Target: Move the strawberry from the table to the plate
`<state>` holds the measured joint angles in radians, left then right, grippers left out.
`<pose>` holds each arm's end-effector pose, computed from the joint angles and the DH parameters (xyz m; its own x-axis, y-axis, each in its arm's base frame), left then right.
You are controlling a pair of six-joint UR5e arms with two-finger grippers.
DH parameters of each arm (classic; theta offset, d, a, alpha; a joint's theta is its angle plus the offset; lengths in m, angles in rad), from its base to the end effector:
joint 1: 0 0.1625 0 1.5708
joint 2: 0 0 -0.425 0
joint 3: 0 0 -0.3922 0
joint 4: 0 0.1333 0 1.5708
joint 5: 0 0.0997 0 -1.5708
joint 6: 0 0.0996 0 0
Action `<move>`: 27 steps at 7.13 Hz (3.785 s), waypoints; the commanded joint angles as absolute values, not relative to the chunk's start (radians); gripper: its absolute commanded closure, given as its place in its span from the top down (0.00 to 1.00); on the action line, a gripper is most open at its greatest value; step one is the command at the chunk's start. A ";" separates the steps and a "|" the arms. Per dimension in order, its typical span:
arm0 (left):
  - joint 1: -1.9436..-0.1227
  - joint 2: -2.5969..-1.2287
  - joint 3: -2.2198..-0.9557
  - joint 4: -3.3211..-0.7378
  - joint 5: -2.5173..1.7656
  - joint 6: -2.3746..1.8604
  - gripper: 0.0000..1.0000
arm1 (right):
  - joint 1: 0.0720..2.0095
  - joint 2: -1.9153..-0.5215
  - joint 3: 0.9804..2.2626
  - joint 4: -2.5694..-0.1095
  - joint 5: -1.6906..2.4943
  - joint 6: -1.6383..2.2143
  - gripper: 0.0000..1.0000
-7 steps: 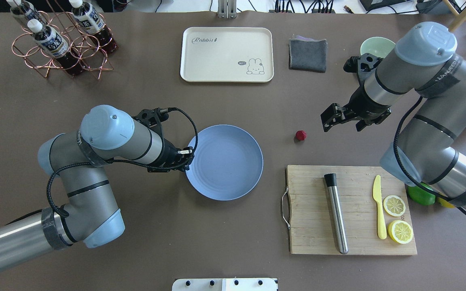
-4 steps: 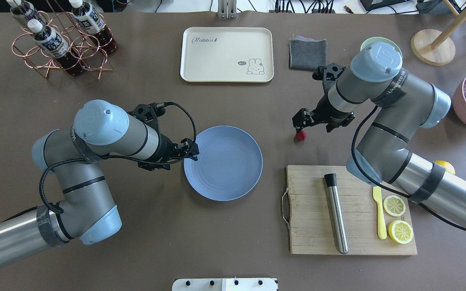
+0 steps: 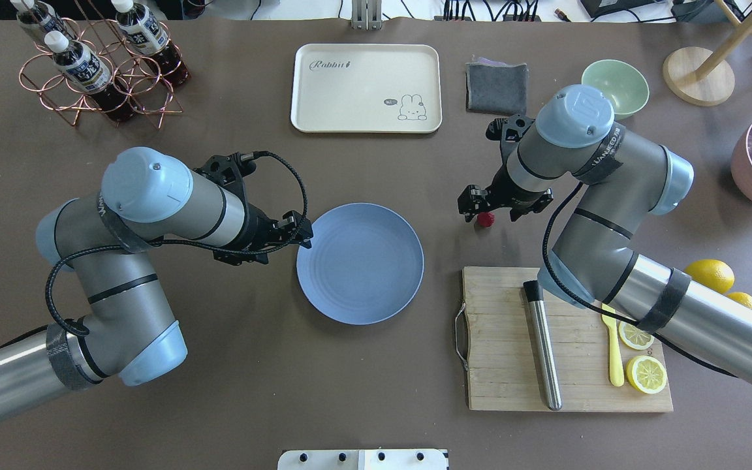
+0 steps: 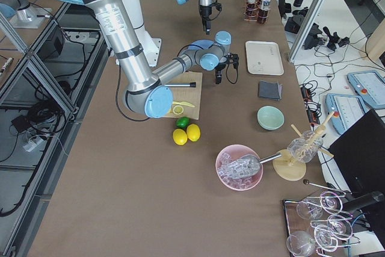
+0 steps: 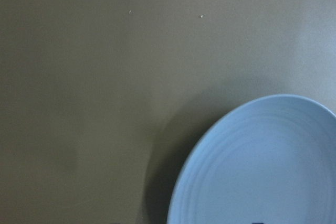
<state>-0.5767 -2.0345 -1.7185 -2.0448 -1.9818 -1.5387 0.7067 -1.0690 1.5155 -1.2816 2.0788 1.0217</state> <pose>0.4843 -0.4265 0.2719 0.3974 -0.2234 -0.8900 0.1910 0.9688 -0.1579 -0.4700 -0.5129 0.3634 0.6475 -0.0468 0.7607 0.0221 0.9988 0.0427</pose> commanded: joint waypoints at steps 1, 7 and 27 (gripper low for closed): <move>-0.578 -1.982 -1.773 -2.043 -1.982 -1.539 0.86 | 0.701 -1.066 1.505 -1.267 2.068 1.028 0.45; -0.838 -1.889 -1.833 -1.903 -2.160 -1.223 0.85 | 0.680 -0.965 1.528 -1.275 2.077 1.173 0.00; -1.405 -1.638 -1.855 -1.496 -2.287 -0.242 0.86 | 1.330 -1.536 1.798 -1.557 2.351 0.165 1.00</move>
